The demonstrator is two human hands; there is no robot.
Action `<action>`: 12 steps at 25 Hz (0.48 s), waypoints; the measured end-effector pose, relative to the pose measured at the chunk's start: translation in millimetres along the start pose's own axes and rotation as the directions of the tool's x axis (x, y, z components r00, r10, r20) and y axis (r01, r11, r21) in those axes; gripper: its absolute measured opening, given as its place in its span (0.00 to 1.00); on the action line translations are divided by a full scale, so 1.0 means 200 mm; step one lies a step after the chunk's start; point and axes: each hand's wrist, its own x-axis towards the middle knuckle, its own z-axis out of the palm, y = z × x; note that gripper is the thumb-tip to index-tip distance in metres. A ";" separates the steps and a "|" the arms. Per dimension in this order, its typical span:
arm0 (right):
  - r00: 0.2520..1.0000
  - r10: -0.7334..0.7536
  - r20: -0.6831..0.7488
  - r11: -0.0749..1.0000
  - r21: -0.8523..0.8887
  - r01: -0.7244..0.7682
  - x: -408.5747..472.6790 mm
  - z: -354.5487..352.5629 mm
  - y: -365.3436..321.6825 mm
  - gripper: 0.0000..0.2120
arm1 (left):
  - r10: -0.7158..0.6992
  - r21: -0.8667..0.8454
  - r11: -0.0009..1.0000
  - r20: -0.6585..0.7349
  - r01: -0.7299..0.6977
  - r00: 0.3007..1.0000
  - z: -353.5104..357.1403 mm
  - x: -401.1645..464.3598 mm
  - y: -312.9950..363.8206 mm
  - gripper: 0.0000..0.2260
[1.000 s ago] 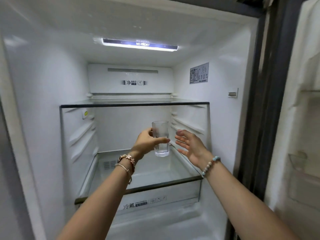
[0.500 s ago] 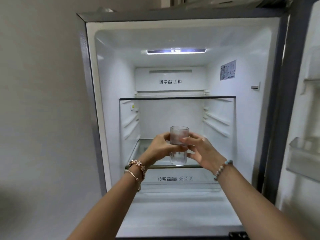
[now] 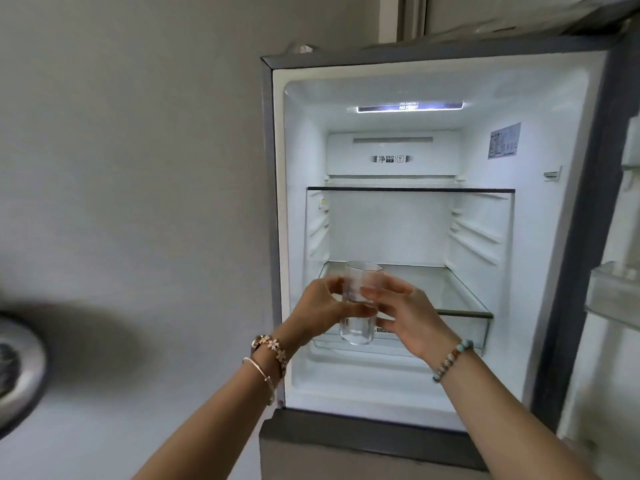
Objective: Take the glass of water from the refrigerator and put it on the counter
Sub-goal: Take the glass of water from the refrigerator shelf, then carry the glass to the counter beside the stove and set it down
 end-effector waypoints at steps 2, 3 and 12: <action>0.999 0.007 0.046 1.000 0.003 -0.007 -0.08 0.11 0.01 0.19 | -0.043 0.014 0.999 -0.043 0.044 0.998 -0.08 -0.13 0.03 0.19; 0.996 0.017 0.086 1.000 0.010 -0.018 -0.13 0.18 0.02 0.20 | -0.064 0.035 0.997 -0.074 0.066 0.995 -0.13 -0.23 0.05 0.20; 0.880 0.046 0.472 0.997 0.028 -0.067 -0.39 0.84 0.05 0.12 | -0.095 0.216 0.953 -0.446 0.211 0.890 -0.59 -0.97 0.31 0.19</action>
